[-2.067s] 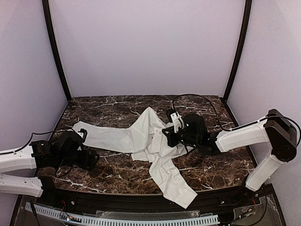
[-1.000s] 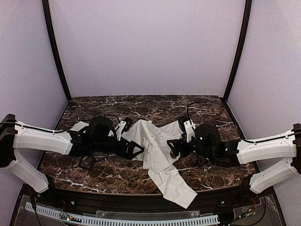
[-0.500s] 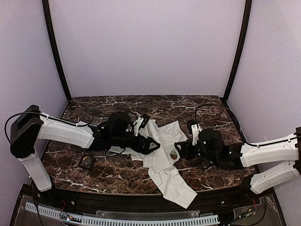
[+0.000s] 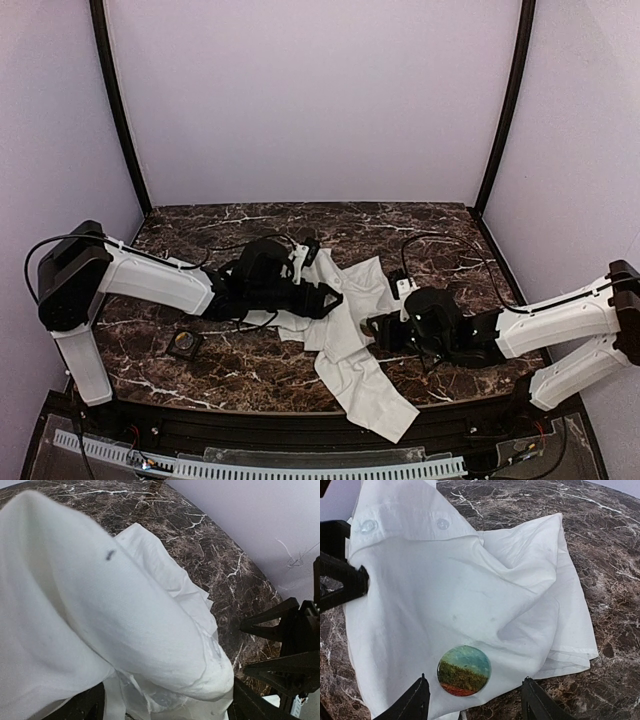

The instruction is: Remove the brooch from the garment

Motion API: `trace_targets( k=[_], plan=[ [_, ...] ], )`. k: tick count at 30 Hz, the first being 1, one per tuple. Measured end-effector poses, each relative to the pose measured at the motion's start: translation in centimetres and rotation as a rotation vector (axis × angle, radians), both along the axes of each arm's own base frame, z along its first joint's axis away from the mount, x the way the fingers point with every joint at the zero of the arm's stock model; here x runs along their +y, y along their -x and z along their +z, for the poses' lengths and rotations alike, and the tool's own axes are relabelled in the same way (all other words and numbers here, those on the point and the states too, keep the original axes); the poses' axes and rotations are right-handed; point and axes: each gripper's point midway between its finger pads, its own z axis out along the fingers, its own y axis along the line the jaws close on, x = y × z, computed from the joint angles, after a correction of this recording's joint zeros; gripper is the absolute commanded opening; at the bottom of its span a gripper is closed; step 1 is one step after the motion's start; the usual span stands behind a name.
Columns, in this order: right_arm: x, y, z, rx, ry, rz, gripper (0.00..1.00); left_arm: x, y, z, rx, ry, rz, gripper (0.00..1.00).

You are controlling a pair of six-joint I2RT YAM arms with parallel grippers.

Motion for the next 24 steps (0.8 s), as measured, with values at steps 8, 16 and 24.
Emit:
trace_targets(
  k=[8, 16, 24],
  plan=[
    [0.6, 0.2, -2.3, 0.044, 0.038, 0.003, 0.61, -0.2, -0.2, 0.6, -0.014, 0.029, 0.009, 0.27],
    [2.5, -0.4, -1.5, 0.034, 0.01, 0.018, 0.57, 0.7, 1.0, -1.7, 0.019, 0.005, -0.008, 0.02],
    [3.4, -0.4, -2.5, 0.052, 0.036, 0.024, 0.55, 2.1, 2.6, -4.2, 0.049, -0.02, -0.035, 0.01]
  ],
)
